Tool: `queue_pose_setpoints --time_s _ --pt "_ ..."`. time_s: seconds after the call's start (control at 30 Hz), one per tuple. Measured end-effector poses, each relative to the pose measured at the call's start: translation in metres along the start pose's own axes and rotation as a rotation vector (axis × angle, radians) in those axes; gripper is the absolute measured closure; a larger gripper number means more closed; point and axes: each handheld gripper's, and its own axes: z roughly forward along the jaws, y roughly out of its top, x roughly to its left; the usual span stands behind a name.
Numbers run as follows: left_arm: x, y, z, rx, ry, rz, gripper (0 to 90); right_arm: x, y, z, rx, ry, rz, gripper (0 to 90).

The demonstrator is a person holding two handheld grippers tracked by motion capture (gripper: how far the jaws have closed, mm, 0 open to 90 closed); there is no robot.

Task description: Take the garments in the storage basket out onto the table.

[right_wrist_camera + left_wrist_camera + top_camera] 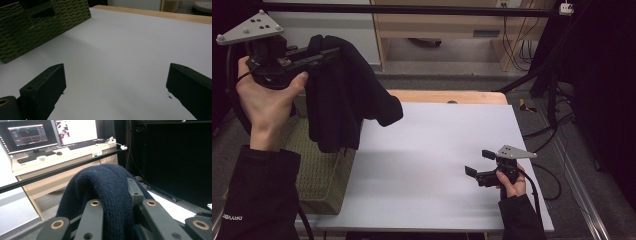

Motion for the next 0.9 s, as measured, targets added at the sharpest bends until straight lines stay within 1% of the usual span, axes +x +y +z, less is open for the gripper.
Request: queue_pose_setpoints --time_s 0.07,0.17,0.2,0.37,0.57,0.63,0.73,0.9 --pt "-0.001 0.003 0.001 -0.016 -0.009 -0.006 78.2 0.000 0.000 -0.001 0.000 -0.001 0.001 2.8" --pt "-0.005 0.007 0.001 -0.011 -0.008 0.006 78.2 0.000 0.000 -0.001 0.000 -0.001 0.000 2.8" --pt "-0.009 0.012 0.002 -0.008 -0.008 0.015 78.2 0.000 0.000 0.000 0.003 -0.002 -0.002 2.8" --pt "-0.013 0.020 0.003 -0.022 -0.020 0.020 78.2 0.000 0.000 0.000 0.002 0.000 -0.001 2.8" --pt "-0.021 0.028 0.006 -0.022 -0.025 0.033 78.2 0.000 0.000 0.000 0.004 -0.001 0.000 2.8" --pt "-0.023 0.032 0.007 -0.027 -0.033 0.033 78.2 0.000 0.000 0.000 0.004 0.001 0.000 2.8" --pt "-0.028 0.037 0.009 -0.048 -0.054 0.030 78.2 0.000 0.000 0.000 0.006 0.001 -0.002 2.8" --pt "-0.037 0.042 0.015 -0.057 -0.080 0.036 78.2 0.000 0.000 -0.002 -0.002 0.000 -0.001 2.8"
